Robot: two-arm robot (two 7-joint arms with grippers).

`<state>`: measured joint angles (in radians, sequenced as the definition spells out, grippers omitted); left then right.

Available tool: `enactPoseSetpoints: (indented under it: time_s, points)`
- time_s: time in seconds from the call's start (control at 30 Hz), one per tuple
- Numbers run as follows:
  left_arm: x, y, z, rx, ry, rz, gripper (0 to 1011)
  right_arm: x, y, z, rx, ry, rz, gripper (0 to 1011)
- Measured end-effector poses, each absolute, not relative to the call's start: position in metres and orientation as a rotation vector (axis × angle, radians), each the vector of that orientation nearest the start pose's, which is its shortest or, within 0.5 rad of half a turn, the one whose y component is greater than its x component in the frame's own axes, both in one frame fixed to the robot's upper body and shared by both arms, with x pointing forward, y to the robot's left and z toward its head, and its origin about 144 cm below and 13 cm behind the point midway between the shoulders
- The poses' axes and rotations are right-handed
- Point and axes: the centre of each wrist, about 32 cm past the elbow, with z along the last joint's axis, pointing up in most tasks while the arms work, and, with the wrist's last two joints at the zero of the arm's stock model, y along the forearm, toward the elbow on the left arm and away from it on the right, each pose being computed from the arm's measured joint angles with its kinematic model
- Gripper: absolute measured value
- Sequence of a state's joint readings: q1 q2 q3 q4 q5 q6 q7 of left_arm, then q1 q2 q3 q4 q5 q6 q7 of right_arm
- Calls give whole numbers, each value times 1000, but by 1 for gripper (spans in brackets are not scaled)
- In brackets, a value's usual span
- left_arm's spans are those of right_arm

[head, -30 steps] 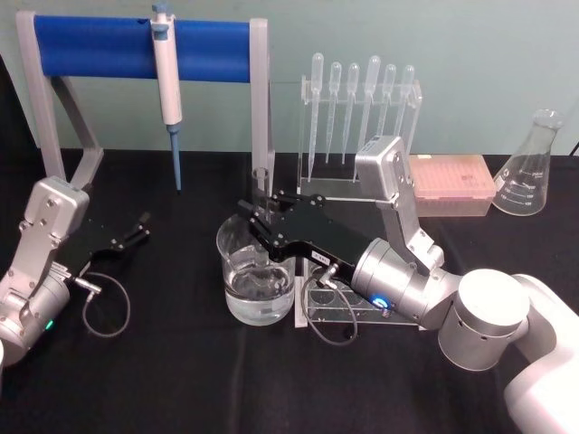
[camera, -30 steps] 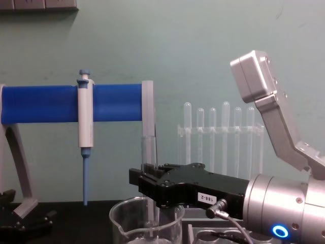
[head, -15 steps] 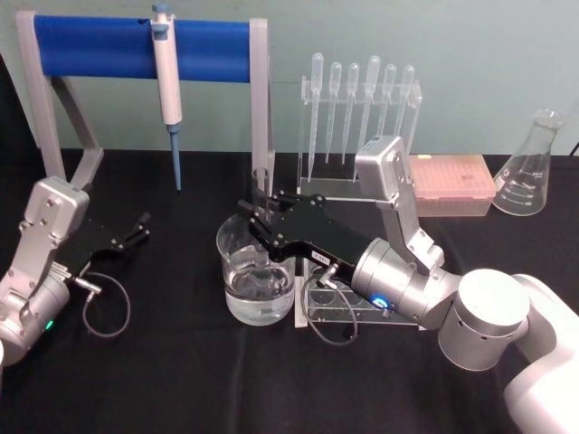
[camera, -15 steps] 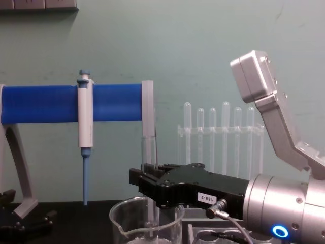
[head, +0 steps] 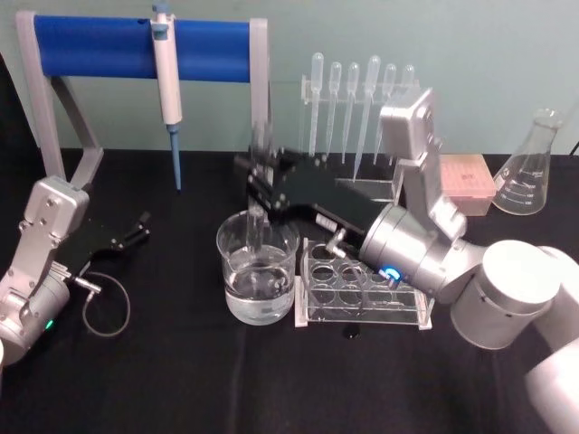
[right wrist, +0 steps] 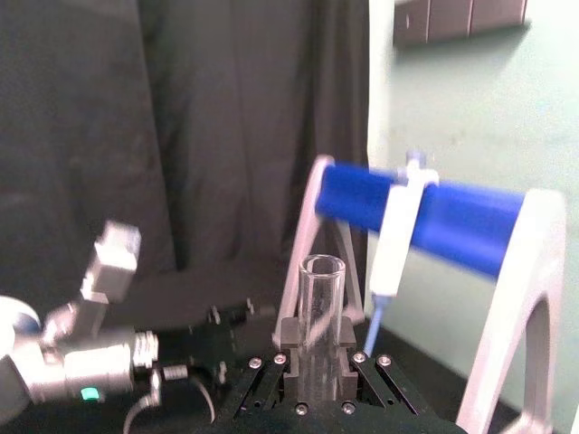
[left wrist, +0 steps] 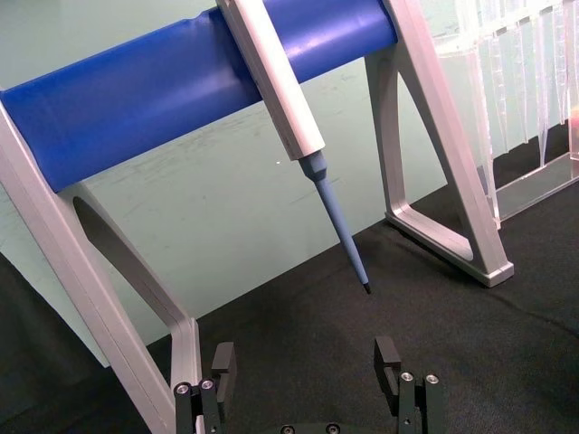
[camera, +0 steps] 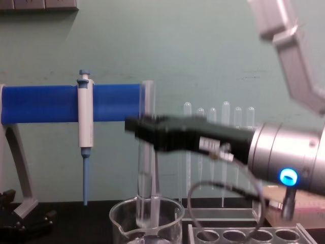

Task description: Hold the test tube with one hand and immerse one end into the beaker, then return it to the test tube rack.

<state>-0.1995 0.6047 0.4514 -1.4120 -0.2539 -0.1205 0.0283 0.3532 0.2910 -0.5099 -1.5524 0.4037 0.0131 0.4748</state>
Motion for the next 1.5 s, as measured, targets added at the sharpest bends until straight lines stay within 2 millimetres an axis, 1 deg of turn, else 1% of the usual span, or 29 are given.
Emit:
enactPoseSetpoints:
  time_s: [0.07,0.1,0.13,0.17,0.23,0.37,0.43,0.47,0.57,0.6,0.67,0.8,0.87,0.9,1.1,1.5]
  points:
    - [489,310,1140,304,-285,1248,1000,515,-162,1232,104,-124,-609,226]
    - [489,310,1140,304,-285,1248,1000,512,-165,1242,121,-135,-610,227]
    - [489,310,1140,304,-285,1248,1000,510,-166,1247,129,-140,-612,227]
    - [489,310,1140,304,-285,1248,1000,507,-170,1255,144,-151,-616,227]
    - [489,310,1140,305,-285,1248,1000,500,-177,1266,160,-162,-629,227]
    - [489,310,1140,304,-285,1248,1000,491,-189,1277,173,-179,-653,227]
    - [489,310,1140,304,-285,1248,1000,485,-200,1281,169,-189,-677,227]
    - [489,310,1140,304,-285,1248,1000,481,-208,1281,162,-191,-696,227]
    - [489,310,1140,304,-285,1248,1000,477,-218,1278,148,-187,-721,227]
    - [489,310,1140,304,-285,1248,1000,475,-225,1274,135,-179,-737,227]
    - [489,310,1140,305,-285,1248,1000,473,-229,1270,124,-170,-750,227]
    - [489,310,1140,304,-285,1248,1000,473,-238,1251,83,-128,-778,227]
    - [489,310,1140,304,-285,1248,1000,474,-240,1243,67,-110,-786,227]
    - [489,310,1140,304,-285,1248,1000,474,-240,1243,67,-110,-786,227]
    - [489,310,1140,305,-285,1248,1000,478,-239,1225,34,-81,-797,227]
    - [489,310,1140,304,-285,1248,1000,482,-237,1212,-11,-76,-803,227]
